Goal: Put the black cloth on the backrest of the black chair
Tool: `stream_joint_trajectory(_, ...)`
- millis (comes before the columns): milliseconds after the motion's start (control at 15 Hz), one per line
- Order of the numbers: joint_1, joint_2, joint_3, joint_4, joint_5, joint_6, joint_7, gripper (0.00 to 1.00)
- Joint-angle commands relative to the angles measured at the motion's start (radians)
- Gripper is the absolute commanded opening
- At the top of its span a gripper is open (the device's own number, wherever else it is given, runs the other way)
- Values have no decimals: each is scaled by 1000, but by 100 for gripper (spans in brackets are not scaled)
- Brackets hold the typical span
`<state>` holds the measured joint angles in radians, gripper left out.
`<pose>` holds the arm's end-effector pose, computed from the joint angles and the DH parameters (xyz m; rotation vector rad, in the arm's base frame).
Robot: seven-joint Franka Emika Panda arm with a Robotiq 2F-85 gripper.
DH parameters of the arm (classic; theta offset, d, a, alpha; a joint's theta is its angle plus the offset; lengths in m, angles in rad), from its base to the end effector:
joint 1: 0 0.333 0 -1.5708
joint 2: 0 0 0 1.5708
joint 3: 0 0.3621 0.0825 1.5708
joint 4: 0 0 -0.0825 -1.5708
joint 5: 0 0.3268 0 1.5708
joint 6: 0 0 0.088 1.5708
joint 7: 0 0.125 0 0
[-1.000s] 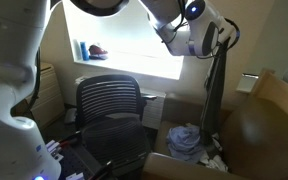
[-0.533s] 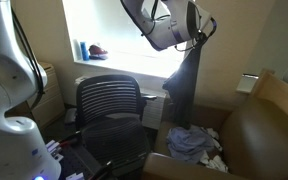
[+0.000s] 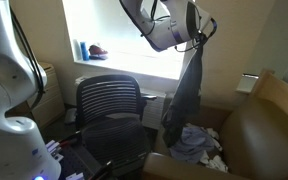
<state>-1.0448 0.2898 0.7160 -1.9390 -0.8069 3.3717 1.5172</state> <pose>0.5821 -0.1723 0.5756 -1.9331 1.1701 -1.3736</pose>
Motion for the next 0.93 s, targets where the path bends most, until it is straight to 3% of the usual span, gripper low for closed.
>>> stream_joint_trajectory(0,90,-19,-82,45,-2,61,-63,0)
stream_joint_trajectory(133,147,-53,-88,47,23,125,-100,0)
stream_joint_trajectory(200,126,-32,0,105,8,86,-119,0)
stream_joint_trajectory(267,146,-46,21,110,11,94,-127,0)
stream_joint_trajectory(467,141,-48,200,152,-25,90,-109,0)
stream_joint_trajectory(733,63,16,512,152,-138,82,-103,0)
stream_joint_trajectory(800,51,45,559,129,-175,107,-115,0)
stream_joint_trajectory(867,110,-26,457,143,-105,79,-97,1)
